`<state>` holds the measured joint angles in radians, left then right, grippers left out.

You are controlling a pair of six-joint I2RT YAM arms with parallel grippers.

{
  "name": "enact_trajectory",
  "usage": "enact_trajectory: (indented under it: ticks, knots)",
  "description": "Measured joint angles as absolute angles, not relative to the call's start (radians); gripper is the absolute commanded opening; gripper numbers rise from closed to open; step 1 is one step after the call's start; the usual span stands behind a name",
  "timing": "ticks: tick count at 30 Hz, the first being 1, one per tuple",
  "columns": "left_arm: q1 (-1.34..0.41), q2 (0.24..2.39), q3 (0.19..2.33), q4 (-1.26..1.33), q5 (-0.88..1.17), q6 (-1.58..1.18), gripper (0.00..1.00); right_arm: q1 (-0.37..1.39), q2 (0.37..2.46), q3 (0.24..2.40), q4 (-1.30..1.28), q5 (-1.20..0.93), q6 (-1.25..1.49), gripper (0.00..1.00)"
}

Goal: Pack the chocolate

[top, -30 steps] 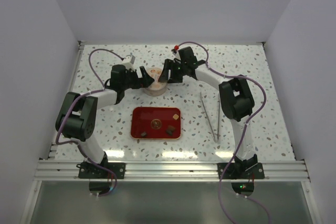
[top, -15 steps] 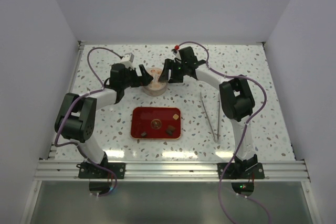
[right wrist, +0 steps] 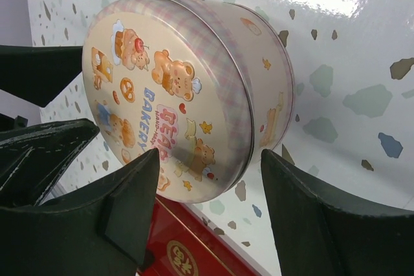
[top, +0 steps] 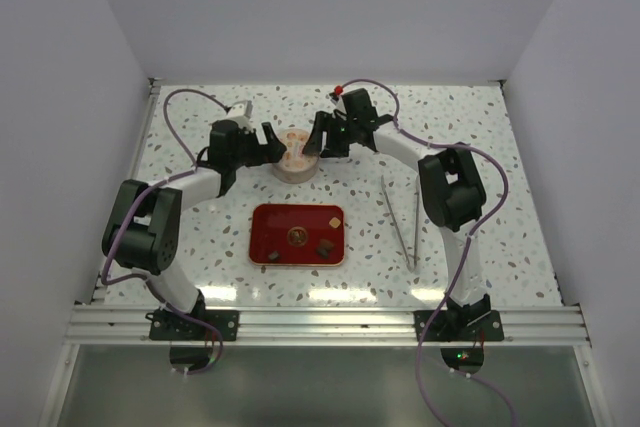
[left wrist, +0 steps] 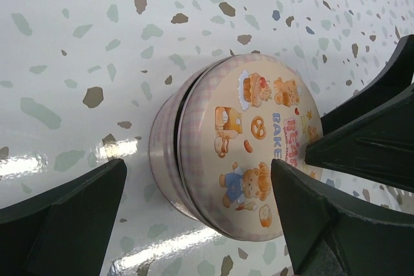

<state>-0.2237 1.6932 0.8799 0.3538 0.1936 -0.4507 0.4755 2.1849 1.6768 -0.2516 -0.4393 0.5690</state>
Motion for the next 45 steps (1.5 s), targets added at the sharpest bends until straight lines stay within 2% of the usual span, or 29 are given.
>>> enact_trajectory:
  ticks: [45]
  knots:
    - [-0.21,1.835,1.022,0.304,0.15,-0.441,1.0,0.476,2.181,1.69,-0.237,-0.454,0.586,0.67]
